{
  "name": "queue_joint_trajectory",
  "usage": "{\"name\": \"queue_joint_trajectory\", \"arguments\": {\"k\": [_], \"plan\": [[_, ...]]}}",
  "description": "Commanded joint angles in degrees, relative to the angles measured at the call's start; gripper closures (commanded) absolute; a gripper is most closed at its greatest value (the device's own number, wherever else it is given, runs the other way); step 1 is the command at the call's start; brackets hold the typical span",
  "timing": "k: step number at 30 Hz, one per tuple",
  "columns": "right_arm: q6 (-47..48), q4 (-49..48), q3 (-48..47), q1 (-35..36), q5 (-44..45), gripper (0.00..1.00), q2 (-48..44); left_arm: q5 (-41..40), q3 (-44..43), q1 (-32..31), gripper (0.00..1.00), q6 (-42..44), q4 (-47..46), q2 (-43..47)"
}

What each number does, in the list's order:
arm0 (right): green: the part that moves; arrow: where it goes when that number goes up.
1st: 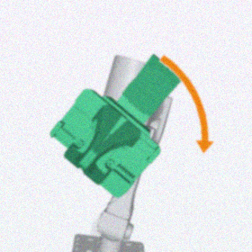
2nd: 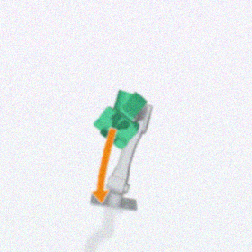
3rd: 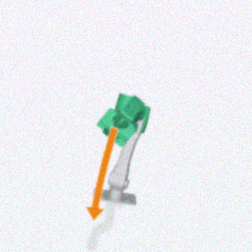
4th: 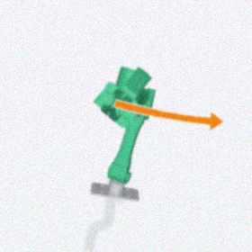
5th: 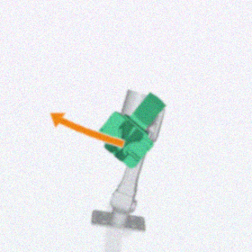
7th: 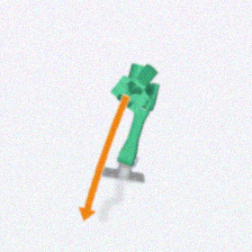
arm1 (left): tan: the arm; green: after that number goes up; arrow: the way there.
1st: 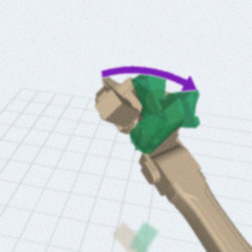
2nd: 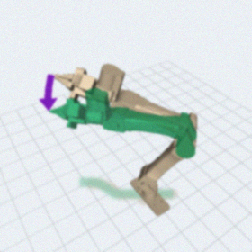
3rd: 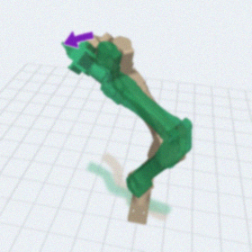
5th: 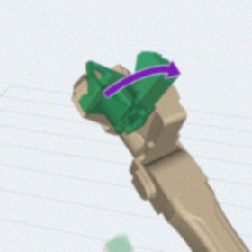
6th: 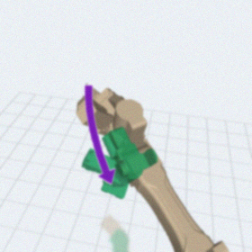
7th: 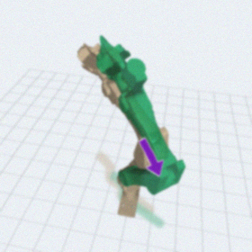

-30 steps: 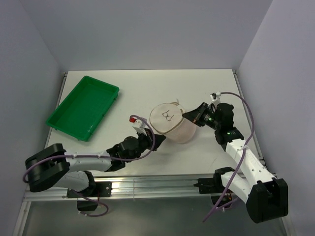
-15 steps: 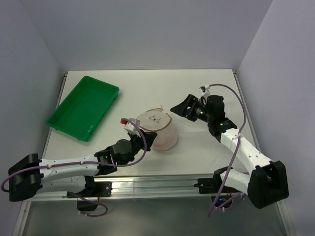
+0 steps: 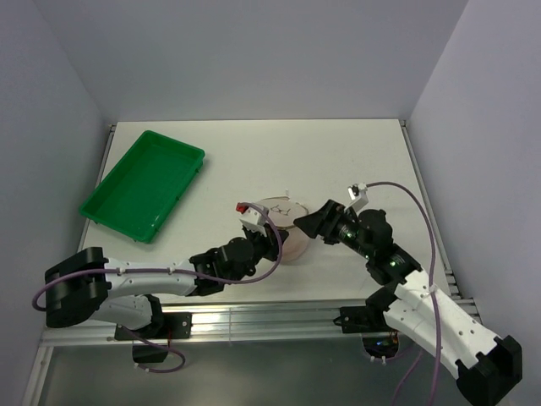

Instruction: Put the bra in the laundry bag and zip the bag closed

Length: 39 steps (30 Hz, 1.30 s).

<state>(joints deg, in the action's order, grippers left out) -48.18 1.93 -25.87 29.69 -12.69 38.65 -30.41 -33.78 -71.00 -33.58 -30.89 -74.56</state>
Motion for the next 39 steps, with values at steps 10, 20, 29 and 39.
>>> {"name": "queue_joint_trajectory", "arguments": {"k": [10,20,29,39], "plan": [[-3.58,4.13,0.55,3.09,4.6,0.26,-3.76,-2.81,-4.98,-5.99,1.0,3.43,-7.95,-5.15],[-3.59,2.9,1.08,3.27,7.5,0.82,-2.18,-2.19,-4.54,-6.52,1.0,3.61,-8.13,-6.74],[1.68,2.64,-4.45,2.04,9.44,1.0,3.18,-6.23,0.46,-6.52,1.0,1.42,-4.35,-2.17],[6.6,0.35,-9.9,-10.08,-1.1,1.0,6.61,-14.49,9.08,-6.25,1.0,-0.43,3.12,10.13]]}}
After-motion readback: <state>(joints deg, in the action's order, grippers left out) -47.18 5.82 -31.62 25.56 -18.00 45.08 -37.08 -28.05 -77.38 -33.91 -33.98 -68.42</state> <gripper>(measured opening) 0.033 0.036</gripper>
